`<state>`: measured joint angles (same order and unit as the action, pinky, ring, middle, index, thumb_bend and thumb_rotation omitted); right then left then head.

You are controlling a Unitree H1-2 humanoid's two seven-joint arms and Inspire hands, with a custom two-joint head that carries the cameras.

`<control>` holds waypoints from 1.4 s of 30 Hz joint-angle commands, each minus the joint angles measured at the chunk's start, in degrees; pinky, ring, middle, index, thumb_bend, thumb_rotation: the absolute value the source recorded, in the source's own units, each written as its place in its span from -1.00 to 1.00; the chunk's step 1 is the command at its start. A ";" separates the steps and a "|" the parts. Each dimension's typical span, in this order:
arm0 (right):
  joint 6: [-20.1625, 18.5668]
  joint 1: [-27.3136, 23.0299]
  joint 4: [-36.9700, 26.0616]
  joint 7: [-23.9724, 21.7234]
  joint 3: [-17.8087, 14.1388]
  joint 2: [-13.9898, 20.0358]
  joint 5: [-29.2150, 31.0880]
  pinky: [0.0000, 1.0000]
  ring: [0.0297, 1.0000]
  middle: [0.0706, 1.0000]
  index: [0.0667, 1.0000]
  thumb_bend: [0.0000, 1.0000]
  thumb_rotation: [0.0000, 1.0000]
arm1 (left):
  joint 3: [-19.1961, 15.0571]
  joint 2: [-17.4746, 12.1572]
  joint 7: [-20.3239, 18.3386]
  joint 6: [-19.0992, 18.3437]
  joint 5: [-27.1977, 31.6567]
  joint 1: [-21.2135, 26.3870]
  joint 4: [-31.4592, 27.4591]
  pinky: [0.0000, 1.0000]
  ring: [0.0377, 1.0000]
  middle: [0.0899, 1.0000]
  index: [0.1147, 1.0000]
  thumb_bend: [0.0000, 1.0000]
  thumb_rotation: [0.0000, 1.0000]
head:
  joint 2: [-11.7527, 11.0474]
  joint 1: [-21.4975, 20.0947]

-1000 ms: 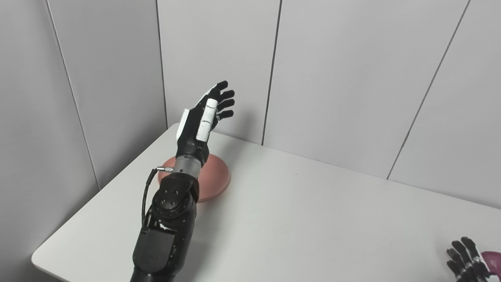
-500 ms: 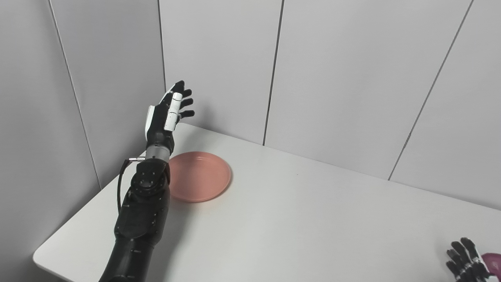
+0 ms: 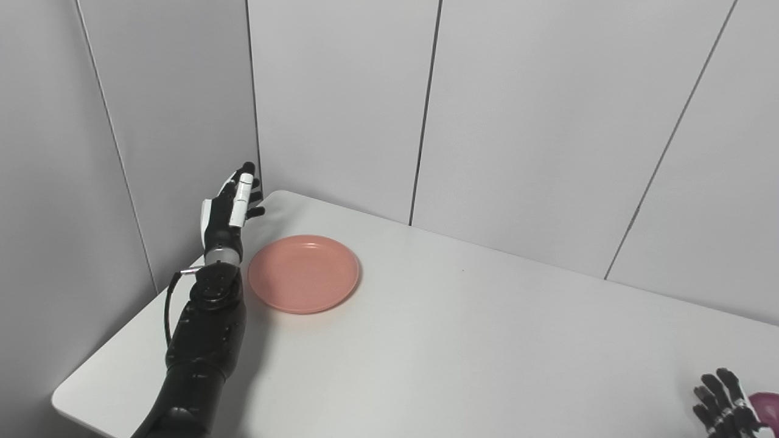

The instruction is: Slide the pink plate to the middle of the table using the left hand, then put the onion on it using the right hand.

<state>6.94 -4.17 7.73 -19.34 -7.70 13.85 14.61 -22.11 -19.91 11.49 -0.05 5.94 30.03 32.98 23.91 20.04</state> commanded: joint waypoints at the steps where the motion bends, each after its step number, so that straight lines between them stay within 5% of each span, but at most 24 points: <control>1: 0.71 2.53 3.27 -0.22 1.12 -2.46 1.26 1.00 0.95 0.93 0.99 0.97 1.00 | 0.10 -2.17 0.66 2.98 0.11 3.89 0.49 0.50 0.59 0.65 0.74 0.56 0.88 | 0.20 0.09; 10: 0.21 2.87 2.57 -0.03 1.03 -2.28 1.19 1.00 0.94 0.91 0.96 0.98 1.00 | 0.85 -3.88 2.19 8.02 -0.76 3.77 8.88 0.54 0.57 0.64 0.75 0.46 0.90 | 0.70 0.12; 17: 0.43 2.86 2.69 -0.03 1.04 -2.14 1.06 1.00 0.92 0.90 0.95 0.96 1.00 | 0.07 -3.96 0.89 7.42 1.84 3.73 12.62 0.60 0.63 0.66 0.75 0.53 0.87 | 0.96 0.03; 29: 0.11 3.21 1.77 0.27 1.05 -2.19 0.96 0.99 0.92 0.89 0.95 0.95 1.00 | -0.18 -1.96 -3.01 7.71 7.17 2.52 14.55 0.55 0.63 0.65 0.75 0.66 0.77 | 1.36 -0.23; 38: -0.34 3.72 0.56 0.36 1.24 -2.10 0.90 1.00 0.93 0.91 0.97 0.91 1.00 | 2.52 -0.46 -5.14 7.85 7.86 2.68 14.82 0.54 0.66 0.72 0.94 0.49 0.82 | 1.97 -0.75; 42: -0.86 3.91 -0.04 0.81 1.35 -2.16 0.66 1.00 0.93 0.90 0.96 0.89 1.00 | 3.41 0.73 -5.11 7.10 7.85 2.51 13.26 0.50 0.63 0.71 0.83 0.59 0.78 | 2.17 -0.98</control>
<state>6.78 -2.91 6.10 -18.96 -7.46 13.86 14.69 -19.42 -20.41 7.73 8.12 13.36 30.73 47.12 26.01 19.07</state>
